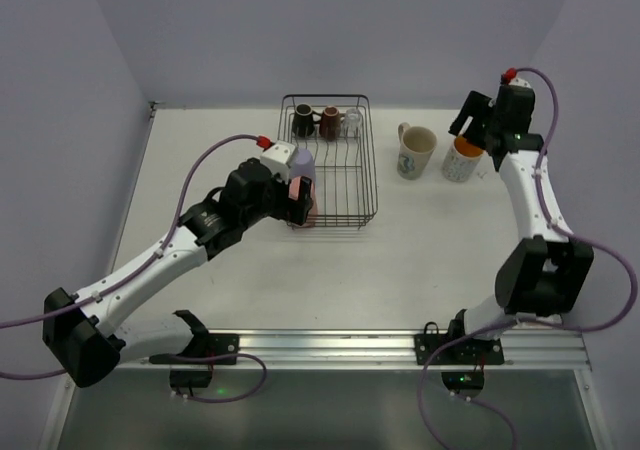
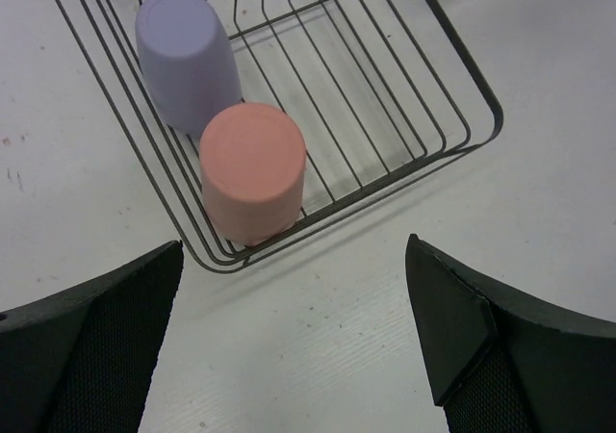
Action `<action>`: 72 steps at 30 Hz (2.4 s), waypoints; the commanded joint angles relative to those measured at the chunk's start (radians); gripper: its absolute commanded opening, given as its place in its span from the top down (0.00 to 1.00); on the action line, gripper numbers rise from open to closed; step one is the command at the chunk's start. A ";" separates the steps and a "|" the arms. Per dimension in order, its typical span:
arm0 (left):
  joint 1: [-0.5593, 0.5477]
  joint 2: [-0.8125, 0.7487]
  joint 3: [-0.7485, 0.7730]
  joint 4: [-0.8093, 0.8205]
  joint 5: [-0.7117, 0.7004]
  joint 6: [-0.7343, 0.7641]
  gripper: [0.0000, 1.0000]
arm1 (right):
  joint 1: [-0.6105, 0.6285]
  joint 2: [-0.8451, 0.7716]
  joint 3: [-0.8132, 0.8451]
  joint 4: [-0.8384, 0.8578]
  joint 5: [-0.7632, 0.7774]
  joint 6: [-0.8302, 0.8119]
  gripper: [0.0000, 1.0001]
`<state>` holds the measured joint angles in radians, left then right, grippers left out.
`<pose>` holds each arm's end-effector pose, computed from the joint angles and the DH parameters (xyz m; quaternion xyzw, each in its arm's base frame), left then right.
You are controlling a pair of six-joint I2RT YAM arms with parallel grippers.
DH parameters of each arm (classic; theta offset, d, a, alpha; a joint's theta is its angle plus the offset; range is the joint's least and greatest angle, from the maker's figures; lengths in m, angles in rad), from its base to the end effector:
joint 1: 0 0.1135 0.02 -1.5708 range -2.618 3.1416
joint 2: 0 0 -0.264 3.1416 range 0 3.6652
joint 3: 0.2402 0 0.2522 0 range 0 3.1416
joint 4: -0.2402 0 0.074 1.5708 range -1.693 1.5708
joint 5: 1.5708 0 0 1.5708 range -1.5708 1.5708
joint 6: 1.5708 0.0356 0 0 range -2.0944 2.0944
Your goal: Unload the cups from the dish rack
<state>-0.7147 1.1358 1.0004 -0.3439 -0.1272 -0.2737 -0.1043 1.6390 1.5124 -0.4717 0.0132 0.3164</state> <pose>0.1967 -0.1647 0.3289 0.1544 0.8396 -0.1979 0.4818 0.3770 -0.0399 0.3437 0.1876 0.8639 0.0437 0.4653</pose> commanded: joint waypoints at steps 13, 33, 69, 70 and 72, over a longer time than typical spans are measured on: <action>0.006 0.349 0.194 0.079 -0.197 -0.036 0.00 | 0.193 -0.725 -0.770 0.599 -0.478 0.294 0.16; 0.004 0.389 0.179 0.146 -0.151 -0.032 0.61 | 0.215 -0.772 -0.819 0.654 -0.584 0.363 0.17; 0.004 -0.062 -0.189 0.706 0.376 -0.437 0.10 | 0.472 -0.478 -1.003 1.745 -0.671 0.912 1.00; 0.003 -0.068 -0.189 0.685 0.370 -0.412 0.03 | 0.474 -0.487 -1.008 1.721 -0.664 0.905 1.00; 0.004 -0.096 -0.181 0.616 0.332 -0.377 0.00 | 0.472 -0.514 -1.003 1.649 -0.645 0.856 1.00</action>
<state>-0.7082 1.0874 0.8188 0.3244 0.2146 -0.7139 0.3710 1.1511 0.5041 1.1812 -0.6983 1.2163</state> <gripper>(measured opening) 0.989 0.125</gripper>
